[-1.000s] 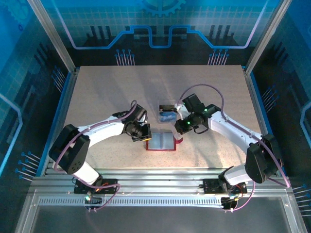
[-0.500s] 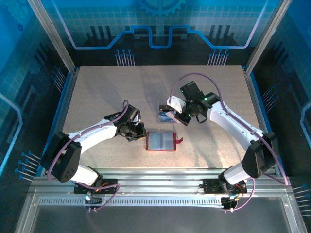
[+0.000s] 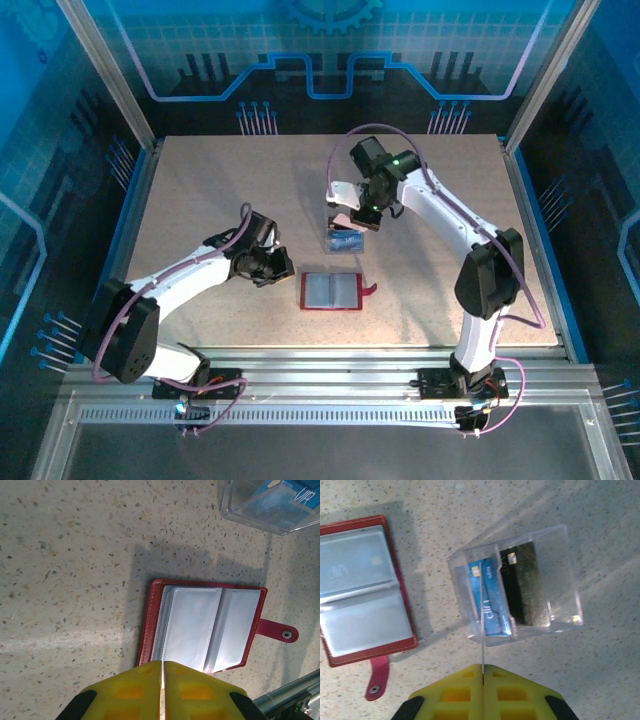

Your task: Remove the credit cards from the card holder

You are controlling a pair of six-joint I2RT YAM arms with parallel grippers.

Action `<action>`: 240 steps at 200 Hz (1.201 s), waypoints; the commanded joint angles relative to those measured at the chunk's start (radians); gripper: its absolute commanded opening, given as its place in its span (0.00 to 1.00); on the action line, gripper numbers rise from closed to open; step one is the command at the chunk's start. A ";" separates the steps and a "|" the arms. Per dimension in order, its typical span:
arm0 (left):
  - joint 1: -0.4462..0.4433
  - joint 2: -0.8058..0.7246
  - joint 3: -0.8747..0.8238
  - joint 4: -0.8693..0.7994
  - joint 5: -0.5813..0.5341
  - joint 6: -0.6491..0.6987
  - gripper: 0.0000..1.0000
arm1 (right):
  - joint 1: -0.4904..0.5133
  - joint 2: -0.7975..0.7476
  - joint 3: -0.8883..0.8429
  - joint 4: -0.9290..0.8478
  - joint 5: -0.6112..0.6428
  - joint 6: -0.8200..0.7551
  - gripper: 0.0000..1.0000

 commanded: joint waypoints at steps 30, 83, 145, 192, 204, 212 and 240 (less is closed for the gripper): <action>0.018 -0.033 -0.014 -0.036 0.001 0.022 0.10 | -0.020 0.163 0.245 -0.147 -0.004 -0.109 0.00; 0.022 -0.032 -0.010 -0.043 -0.001 0.016 0.10 | -0.021 0.343 0.488 -0.243 0.035 -0.162 0.00; 0.037 -0.008 0.005 -0.062 0.006 0.032 0.10 | -0.021 0.506 0.668 -0.278 0.089 -0.208 0.00; 0.042 0.006 0.009 -0.064 0.008 0.033 0.10 | -0.026 0.553 0.683 -0.288 0.114 -0.231 0.00; 0.042 0.011 0.007 -0.063 0.010 0.033 0.10 | -0.027 0.563 0.681 -0.295 0.112 -0.231 0.00; 0.043 0.014 0.007 -0.061 0.013 0.033 0.10 | -0.027 0.567 0.679 -0.302 0.105 -0.232 0.00; 0.043 0.019 0.007 -0.063 0.016 0.033 0.09 | -0.027 0.575 0.667 -0.330 0.060 -0.232 0.00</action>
